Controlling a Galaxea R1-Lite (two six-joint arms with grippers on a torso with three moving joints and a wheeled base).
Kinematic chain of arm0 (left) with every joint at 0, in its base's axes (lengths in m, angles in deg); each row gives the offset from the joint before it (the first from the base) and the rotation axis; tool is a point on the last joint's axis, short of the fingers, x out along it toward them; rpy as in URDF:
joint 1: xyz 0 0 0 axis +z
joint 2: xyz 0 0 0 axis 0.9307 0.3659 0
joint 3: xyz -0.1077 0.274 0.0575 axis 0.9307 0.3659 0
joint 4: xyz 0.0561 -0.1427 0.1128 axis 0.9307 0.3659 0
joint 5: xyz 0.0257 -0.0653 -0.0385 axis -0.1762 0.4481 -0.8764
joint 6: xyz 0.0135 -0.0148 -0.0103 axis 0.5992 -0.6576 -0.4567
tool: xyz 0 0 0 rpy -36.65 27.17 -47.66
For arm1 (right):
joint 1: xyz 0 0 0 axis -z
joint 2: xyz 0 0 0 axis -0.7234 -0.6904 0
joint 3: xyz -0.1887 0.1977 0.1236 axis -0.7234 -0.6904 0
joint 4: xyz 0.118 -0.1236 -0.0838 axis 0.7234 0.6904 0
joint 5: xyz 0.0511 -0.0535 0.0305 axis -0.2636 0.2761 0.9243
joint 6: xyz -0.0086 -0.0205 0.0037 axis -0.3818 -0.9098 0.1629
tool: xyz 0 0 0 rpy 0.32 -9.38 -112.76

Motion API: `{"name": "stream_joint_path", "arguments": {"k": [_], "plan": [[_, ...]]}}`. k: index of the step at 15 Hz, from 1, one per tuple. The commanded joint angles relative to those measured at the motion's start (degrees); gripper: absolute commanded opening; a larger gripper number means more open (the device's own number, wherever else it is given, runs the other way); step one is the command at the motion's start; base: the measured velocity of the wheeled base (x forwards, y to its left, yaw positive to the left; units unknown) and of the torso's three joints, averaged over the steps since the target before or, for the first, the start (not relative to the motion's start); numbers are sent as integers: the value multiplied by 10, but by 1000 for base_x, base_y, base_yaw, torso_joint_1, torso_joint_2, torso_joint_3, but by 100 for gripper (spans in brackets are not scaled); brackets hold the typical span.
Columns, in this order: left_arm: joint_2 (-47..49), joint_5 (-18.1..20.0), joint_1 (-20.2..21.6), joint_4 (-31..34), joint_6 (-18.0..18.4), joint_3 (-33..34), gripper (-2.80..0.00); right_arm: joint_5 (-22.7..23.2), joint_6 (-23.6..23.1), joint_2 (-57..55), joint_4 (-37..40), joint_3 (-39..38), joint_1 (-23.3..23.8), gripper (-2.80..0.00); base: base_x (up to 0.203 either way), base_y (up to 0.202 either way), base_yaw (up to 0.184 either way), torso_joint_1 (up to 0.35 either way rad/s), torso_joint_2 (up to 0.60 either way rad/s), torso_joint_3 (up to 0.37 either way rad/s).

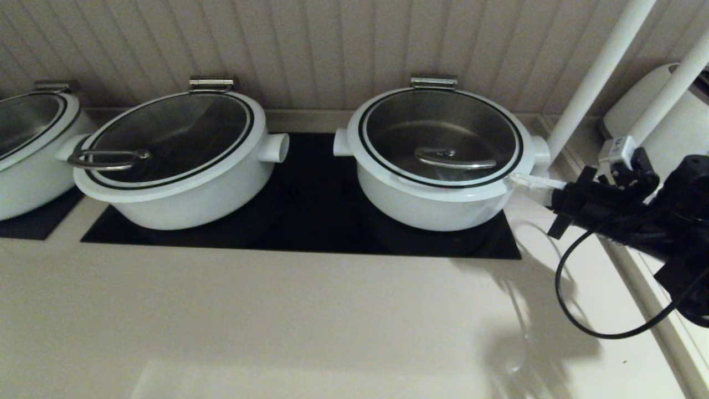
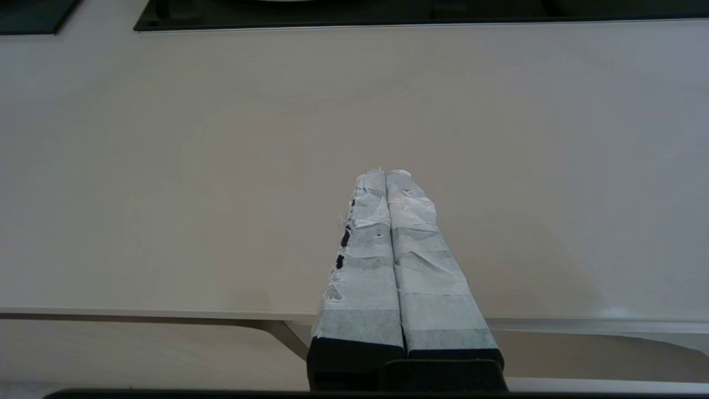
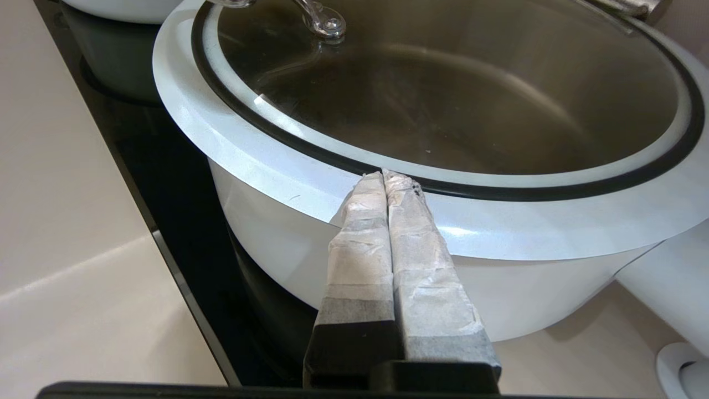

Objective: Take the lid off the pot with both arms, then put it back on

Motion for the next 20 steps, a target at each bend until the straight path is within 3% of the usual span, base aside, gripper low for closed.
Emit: {"name": "stream_joint_path", "arguments": {"k": [1,11,20], "plan": [[0,0,0,0,0,0,-280,3,-1,-6,-4,-4,0,-280,0,0,0,0,0,0],[0,0,0,0,0,0,-280,2,-1,4,-4,-17,0,-280,0,0,0,0,0,0],[0,0,0,0,0,0,-280,-2,4,117,0,-86,1,-280,0,0,0,0,0,0]]}}
